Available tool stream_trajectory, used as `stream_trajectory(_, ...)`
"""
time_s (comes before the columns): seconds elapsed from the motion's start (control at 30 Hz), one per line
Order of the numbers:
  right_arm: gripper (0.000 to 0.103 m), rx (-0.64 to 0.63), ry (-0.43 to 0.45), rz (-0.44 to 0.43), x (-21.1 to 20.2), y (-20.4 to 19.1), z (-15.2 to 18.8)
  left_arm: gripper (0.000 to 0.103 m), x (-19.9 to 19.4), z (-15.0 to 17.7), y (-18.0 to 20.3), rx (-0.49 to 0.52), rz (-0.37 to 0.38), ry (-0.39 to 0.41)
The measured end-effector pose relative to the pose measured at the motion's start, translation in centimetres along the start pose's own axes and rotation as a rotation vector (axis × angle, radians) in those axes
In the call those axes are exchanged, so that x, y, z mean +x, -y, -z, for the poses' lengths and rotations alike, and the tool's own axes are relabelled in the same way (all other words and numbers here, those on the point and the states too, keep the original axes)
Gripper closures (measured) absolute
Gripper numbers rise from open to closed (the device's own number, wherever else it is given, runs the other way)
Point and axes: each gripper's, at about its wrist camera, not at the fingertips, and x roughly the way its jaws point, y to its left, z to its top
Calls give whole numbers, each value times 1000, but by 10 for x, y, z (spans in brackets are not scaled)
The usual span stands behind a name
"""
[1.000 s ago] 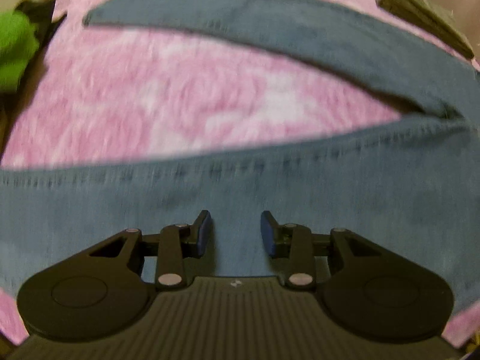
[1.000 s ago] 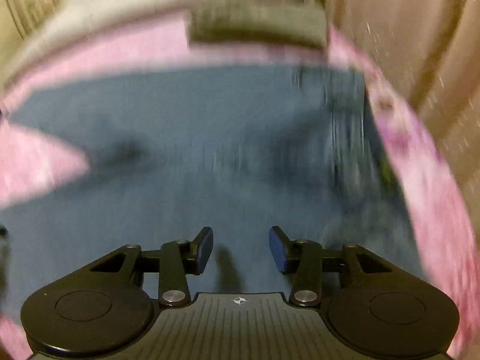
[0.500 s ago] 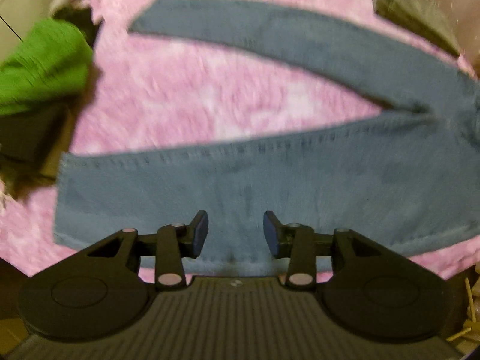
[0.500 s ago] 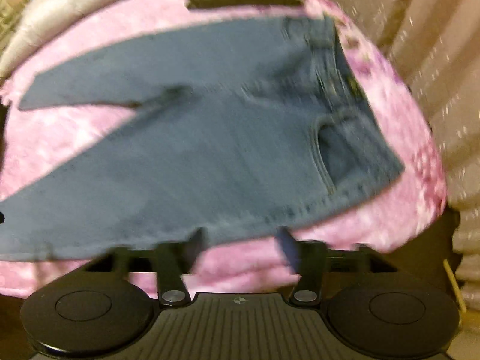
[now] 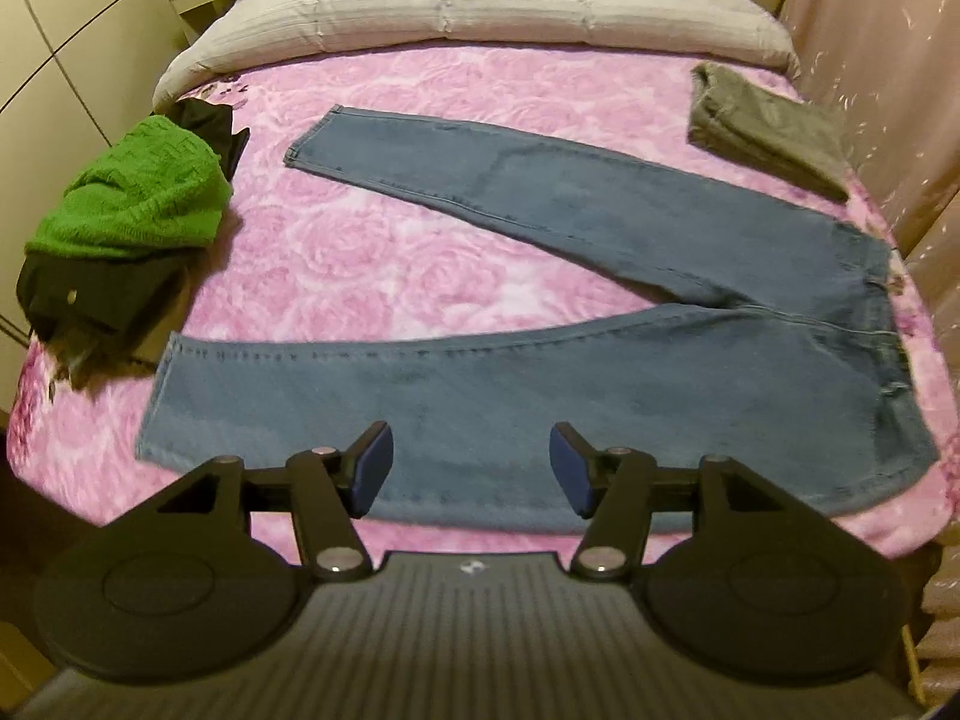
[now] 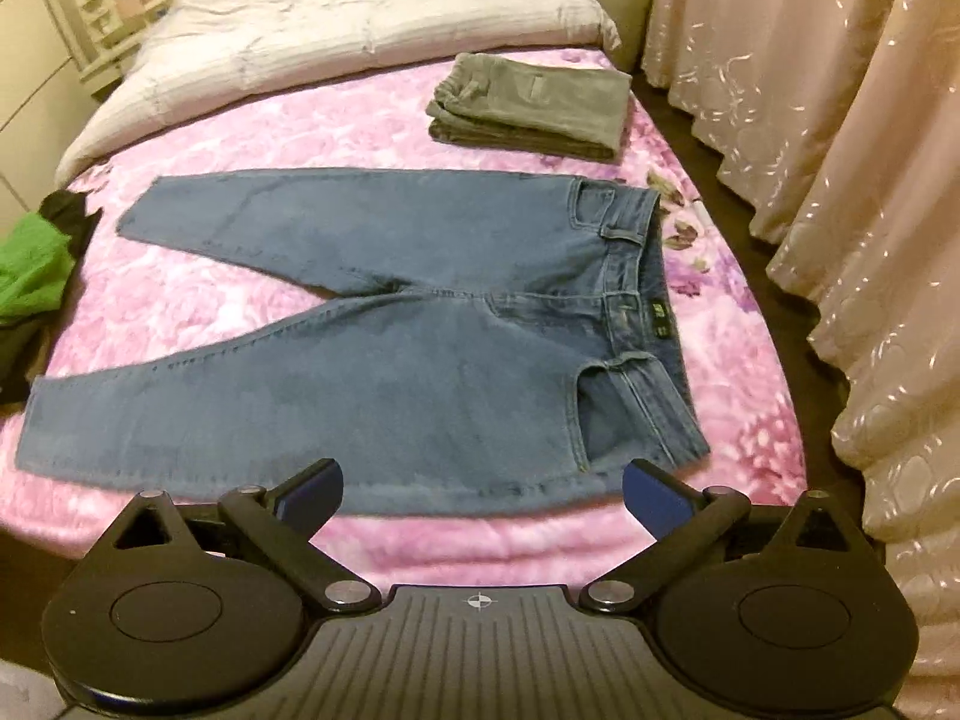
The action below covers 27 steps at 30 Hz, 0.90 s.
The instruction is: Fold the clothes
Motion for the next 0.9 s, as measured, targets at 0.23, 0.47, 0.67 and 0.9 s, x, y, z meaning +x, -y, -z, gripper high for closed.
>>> stream_trajectory(0.23, 1, -90, 10, -35, -27, 11, 20, 44, -47, 49, 23, -65, -33, 32)
stream_trajectory(0.47, 1, -168, 2, -87, -34, 11, 38, 42, -78, 85, 29, -126, -93, 51)
stream_trajectory(0.67, 1, -136, -39, -97, -30, 18, 47, 42, -87, 96, 33, -126, -113, 62)
stream_trajectory(0.9, 1, -142, -48, -113, -30, 11, 47, 40, -92, 100, 32, -115, -133, 62)
